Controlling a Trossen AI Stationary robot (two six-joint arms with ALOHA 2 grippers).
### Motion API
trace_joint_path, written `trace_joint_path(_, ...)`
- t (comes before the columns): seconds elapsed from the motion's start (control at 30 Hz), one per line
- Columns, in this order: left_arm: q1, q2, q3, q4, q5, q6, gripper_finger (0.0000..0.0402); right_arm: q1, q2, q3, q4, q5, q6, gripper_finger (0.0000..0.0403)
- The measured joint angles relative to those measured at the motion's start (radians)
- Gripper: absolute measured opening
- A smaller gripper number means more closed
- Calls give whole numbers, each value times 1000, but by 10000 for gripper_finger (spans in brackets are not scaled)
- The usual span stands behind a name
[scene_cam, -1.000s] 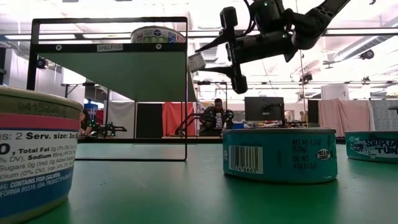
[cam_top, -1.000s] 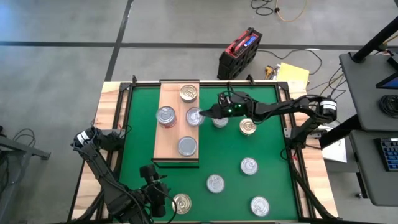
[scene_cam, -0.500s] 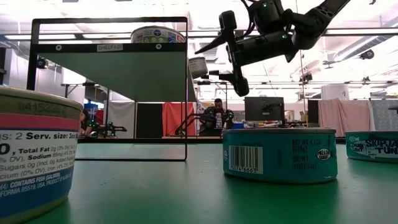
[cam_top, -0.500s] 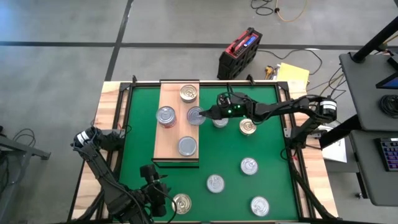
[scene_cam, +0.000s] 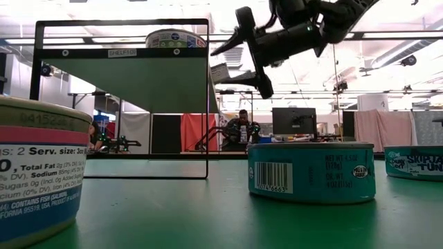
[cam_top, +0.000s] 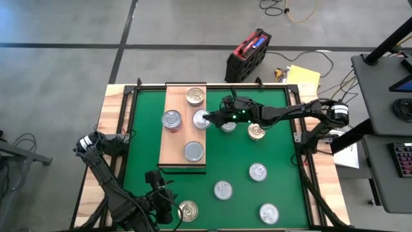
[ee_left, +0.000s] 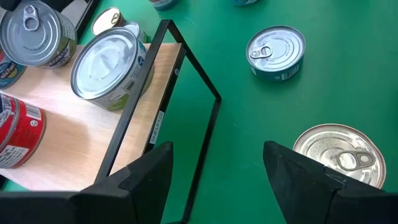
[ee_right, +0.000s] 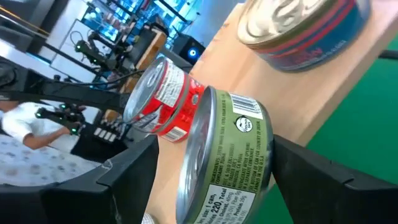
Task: Stack canned seafood by type on shelf
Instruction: Put the green tuna can on the shelf
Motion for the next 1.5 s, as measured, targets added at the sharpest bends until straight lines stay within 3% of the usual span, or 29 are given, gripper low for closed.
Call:
trace_joint_path(0.3,0,0,0,1,0,-18,233,51,0,52,-159,112,-68,282)
trace_joint_path(1.0,0,0,0,6,-1,-47,233,65,-1,52,-173,181,-266,292)
trace_joint_path(1.3,0,0,0,9,-1,-93,233,70,-94,69,-234,192,-565,269)
trace_joint_path(1.5,0,0,-2,16,-24,-146,233,94,-221,0,-295,193,-781,216)
